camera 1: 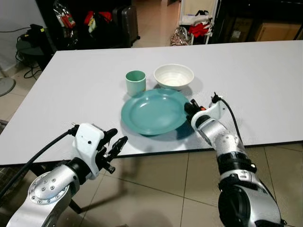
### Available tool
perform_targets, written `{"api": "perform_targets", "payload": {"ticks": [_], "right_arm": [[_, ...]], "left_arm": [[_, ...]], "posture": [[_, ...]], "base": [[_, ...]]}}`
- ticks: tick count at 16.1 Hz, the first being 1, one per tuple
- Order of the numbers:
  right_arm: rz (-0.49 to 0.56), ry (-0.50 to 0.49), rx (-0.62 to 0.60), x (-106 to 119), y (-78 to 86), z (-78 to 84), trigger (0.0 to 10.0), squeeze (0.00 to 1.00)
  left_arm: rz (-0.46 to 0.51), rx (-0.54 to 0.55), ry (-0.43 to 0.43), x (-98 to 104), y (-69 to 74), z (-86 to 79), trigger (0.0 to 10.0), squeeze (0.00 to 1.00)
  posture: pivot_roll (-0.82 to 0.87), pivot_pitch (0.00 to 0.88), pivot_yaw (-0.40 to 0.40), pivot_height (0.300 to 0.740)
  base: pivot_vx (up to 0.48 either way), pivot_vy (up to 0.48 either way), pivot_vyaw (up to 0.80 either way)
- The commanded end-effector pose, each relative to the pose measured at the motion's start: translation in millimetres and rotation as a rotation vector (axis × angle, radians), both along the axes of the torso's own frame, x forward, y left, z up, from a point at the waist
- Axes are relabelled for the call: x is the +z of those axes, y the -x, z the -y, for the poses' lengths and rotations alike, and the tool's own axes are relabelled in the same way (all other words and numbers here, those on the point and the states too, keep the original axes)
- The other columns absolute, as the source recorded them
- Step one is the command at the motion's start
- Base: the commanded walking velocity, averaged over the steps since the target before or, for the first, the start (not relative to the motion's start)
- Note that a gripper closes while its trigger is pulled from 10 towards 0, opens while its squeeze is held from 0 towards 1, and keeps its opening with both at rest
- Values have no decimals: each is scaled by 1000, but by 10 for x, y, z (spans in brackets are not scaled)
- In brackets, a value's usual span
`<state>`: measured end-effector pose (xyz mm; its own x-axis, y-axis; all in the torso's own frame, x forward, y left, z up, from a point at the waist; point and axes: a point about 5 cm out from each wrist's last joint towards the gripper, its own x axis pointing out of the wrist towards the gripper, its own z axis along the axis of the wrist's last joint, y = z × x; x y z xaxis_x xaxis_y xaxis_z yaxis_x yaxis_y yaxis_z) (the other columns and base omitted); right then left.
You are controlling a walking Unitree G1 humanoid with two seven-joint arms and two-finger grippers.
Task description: Setting the table
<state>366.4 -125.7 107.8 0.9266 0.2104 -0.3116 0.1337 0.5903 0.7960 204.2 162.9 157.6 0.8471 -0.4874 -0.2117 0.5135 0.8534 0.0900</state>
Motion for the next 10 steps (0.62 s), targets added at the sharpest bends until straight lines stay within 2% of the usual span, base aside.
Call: {"api": "perform_targets", "payload": {"ticks": [1,2,3,8,10], "right_arm": [[30,6,3,64,-42,-30,10000,224],[27,2,-5,53,-43,-28,10000,733],[33,-14,-29,26,-44,0,10000,1000],[50,2,-63,-46,44,158,10000,1000],[81,-1,-74,-46,186,290,10000,1000]], "left_arm": [[6,-1,-11,27,18,0,10000,0],[5,-1,-11,26,21,1,10000,0],[3,0,-10,25,38,13,10000,0],[-2,-5,0,21,41,42,10000,0],[-5,-3,10,10,28,52,10000,0]], "posture": [[-20,27,44,740],[-18,28,43,740],[-18,29,44,740],[-26,20,51,740],[-35,15,59,740]], "base": [[0,0,0],[0,0,0],[0,0,0],[0,0,0],[0,0,0]]}}
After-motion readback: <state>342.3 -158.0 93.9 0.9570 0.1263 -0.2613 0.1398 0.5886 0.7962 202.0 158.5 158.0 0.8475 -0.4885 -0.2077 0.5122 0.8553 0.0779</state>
